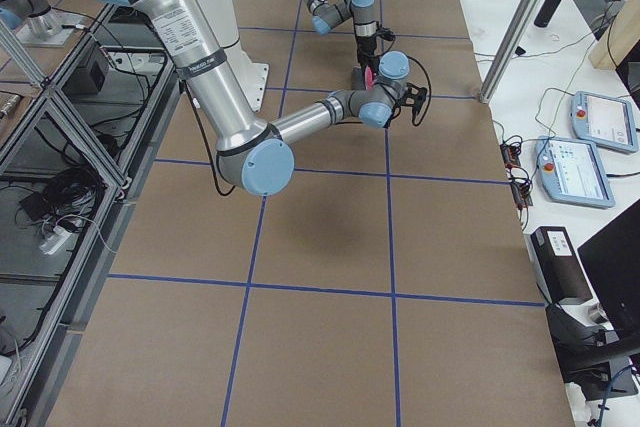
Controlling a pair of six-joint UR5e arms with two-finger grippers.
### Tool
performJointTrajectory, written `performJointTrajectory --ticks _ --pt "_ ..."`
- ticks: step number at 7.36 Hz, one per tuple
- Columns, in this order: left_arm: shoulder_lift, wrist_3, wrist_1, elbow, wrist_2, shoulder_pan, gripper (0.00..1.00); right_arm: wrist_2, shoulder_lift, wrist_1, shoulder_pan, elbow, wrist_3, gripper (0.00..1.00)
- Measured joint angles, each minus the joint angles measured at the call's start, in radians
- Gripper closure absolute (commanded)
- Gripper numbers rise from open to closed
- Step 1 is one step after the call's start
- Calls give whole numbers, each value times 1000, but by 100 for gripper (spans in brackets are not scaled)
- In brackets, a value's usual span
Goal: Fold towel twice with both arms
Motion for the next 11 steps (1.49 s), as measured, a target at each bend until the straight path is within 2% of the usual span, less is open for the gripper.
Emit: performJointTrajectory --ticks 6,11 --pt "-117 -3 -28 137 4 -16 0 13 -7 1 4 0 -3 0" --pt "-166 -2 -28 163 4 -52 0 54 -4 -3 29 -2 -31 0"
